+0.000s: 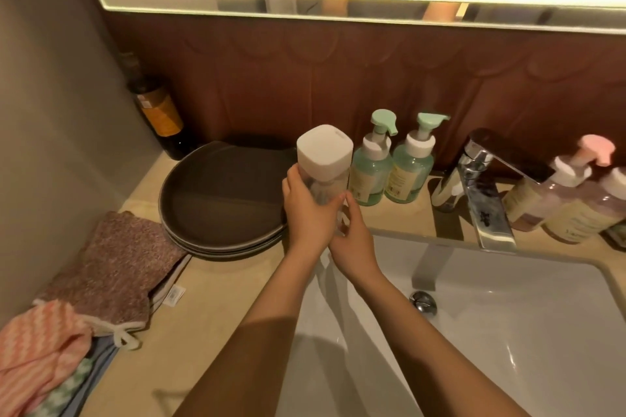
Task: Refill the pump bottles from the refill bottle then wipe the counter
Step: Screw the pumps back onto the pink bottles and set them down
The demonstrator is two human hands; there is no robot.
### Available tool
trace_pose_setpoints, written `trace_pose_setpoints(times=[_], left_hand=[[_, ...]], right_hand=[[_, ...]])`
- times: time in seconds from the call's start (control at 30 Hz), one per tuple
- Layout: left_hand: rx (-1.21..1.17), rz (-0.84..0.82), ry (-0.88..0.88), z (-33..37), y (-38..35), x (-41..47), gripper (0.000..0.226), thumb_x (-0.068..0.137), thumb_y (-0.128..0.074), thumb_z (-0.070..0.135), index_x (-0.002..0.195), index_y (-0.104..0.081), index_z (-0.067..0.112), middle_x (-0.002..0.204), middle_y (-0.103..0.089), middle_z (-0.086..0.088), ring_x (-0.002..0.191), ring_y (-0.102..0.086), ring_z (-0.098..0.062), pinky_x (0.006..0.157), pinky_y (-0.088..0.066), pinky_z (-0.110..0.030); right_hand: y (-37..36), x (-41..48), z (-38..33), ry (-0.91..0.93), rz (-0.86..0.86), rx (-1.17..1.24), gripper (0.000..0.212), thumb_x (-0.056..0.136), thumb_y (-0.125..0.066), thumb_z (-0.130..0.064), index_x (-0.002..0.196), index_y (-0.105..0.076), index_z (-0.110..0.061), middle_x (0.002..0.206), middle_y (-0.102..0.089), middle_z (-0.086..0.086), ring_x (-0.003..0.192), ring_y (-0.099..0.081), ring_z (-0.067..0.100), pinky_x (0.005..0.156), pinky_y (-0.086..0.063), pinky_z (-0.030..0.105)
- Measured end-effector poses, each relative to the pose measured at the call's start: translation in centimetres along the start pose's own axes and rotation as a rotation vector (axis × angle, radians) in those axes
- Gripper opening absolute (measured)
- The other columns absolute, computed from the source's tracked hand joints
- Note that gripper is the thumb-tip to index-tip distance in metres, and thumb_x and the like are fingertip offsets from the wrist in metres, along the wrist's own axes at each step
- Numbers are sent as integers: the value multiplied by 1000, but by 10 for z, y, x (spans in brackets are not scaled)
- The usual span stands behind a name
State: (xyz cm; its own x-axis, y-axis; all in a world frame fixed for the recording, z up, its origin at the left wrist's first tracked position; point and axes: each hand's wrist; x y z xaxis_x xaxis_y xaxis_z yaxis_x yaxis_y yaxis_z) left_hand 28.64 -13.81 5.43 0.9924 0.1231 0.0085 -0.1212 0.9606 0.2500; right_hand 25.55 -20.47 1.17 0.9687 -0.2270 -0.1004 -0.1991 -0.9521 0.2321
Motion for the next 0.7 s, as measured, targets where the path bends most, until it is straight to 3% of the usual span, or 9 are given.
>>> trace_pose_setpoints(times=[0.17,0.27,0.43,0.53,0.7], left_hand=[[-20,-17,3,4,-13,23,71,76,-76,6,134,-37,16,135,-40,-3,127,-43,-20,98,-37,-24],[-27,0,27,-2,-19,31,72,75,-78,8,134,-38,15,132,-42,-4,124,-46,-21,102,-43,-34],[-39,-24,28,-13,-25,37,82,76,-77,12,144,-31,17,139,-44,-2,129,-43,-19,106,-41,-38],[-36,-75,104,-24,-26,31,91,78,-75,11,150,-20,20,147,-40,-4,136,-37,-22,109,-35,-39],[47,-120,129,-30,-26,13,99,80,-73,8,153,-7,22,155,-28,-3,141,-28,-23,111,-27,-39]], right_hand=[[8,26,-2,-10,-1,25,75,86,-64,-15,147,-20,-24,146,-36,-3,132,-38,14,104,-35,26],[10,36,1,-27,-6,41,74,86,-64,-16,147,-22,-24,144,-39,-5,131,-38,13,99,-35,21],[16,42,3,-73,-46,120,76,86,-64,-17,147,-19,-27,141,-39,-9,127,-41,11,105,-38,32],[23,35,7,-101,-51,133,75,88,-61,-15,148,-18,-29,134,-40,-15,124,-40,5,97,-37,19],[37,19,14,-229,-22,163,73,89,-58,-11,148,-16,-21,151,-29,8,137,-30,18,99,-33,23]])
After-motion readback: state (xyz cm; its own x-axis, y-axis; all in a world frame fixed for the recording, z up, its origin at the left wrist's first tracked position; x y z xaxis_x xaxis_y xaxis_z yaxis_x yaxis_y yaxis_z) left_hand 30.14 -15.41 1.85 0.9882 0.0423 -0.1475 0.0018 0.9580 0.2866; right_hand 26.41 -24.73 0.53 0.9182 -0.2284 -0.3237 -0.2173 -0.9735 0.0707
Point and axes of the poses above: each hand's wrist, its own x-axis towards the middle knuckle, its own y-axis out of the back of the hand, z = x × y
